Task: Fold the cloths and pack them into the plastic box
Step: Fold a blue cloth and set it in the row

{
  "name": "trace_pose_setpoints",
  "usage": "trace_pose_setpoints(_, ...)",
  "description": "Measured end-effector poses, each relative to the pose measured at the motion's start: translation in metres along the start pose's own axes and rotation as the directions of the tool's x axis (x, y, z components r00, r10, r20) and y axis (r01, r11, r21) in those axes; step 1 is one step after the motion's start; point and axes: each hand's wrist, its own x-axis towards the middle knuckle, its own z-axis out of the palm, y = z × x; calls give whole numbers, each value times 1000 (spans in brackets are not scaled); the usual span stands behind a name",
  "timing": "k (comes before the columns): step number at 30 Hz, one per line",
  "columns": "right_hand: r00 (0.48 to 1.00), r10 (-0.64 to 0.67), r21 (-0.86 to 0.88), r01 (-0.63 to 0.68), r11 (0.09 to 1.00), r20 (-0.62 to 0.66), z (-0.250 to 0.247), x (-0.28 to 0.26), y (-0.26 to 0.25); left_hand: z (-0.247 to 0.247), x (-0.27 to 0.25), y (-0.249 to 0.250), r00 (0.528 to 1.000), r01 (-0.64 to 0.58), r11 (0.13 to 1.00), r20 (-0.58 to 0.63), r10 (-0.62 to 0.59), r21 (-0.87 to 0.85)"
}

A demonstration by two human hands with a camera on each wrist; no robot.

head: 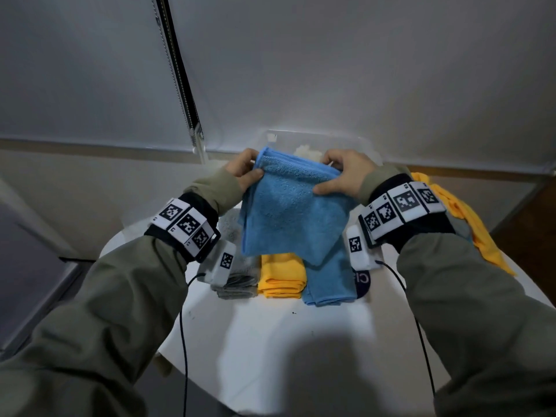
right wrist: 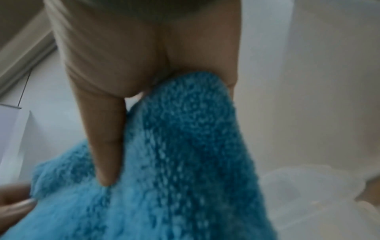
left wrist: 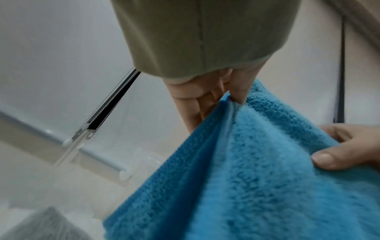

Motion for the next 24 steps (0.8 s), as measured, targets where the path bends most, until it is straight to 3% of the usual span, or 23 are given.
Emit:
trace_pose_setpoints(5,995,33,-97,-42,994,-89,-8,5,9,1,3,-4,991,100,975,-70,-115,-197)
trace_pose_setpoints(7,988,78,-3,-79,997,-134,-8,7,13,4,4,-6,985,101,971,-112,-128,-218)
trace_pose_setpoints(9,960,118,243,-55,969,-254,-5,6,11,11,6,-6,982,73,968,-153,-112,-240)
trace_pose_setpoints(11,932,199,621,35,783,-303,-2,2,6,15,8,-4,973,27,949,-211,-98,-313)
trace_pose_setpoints(13,962,233,844,-8,536,-139,6,3,13,16,11,-1,959,7,920,-258,-118,-393)
trace_pose_setpoints(14,973,228,861,-88,500,-33,11,1,16,17,12,-1,954,15,913,-267,-135,-408)
trace_pose_setpoints(16,969,240,820,-182,543,56,19,-4,20,21,13,-3,950,65,926,-260,-171,-373)
trace_pose_setpoints(20,886,460,797,-229,559,-68,32,3,32,30,13,-10,938,225,928,-192,-289,-296)
trace_pose_setpoints(22,842,522,731,-271,626,-135,38,9,36,37,14,-10,919,274,938,-230,-320,-212)
trace_pose_setpoints(24,834,517,614,-309,726,-192,37,9,29,44,15,-10,901,303,951,-305,-309,-69)
